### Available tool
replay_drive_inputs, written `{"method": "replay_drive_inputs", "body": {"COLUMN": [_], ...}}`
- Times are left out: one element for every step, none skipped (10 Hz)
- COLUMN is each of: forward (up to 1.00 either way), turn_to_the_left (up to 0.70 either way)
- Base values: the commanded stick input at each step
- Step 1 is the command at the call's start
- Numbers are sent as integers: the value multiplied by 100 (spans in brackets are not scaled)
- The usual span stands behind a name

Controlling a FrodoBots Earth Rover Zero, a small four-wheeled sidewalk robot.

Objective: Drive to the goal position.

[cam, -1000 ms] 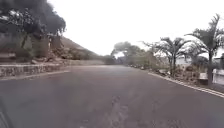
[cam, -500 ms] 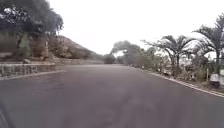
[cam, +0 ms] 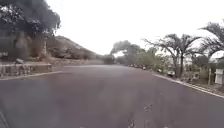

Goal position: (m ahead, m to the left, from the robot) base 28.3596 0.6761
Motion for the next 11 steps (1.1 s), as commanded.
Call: {"method": "replay_drive_inputs", "body": {"forward": [100, 100, 100, 100, 100, 100, 100, 100, 100, 100, 100], "turn_to_the_left": [0, 0, 0, 0, 0, 0, 0, 0, 0, 0, 0]}}
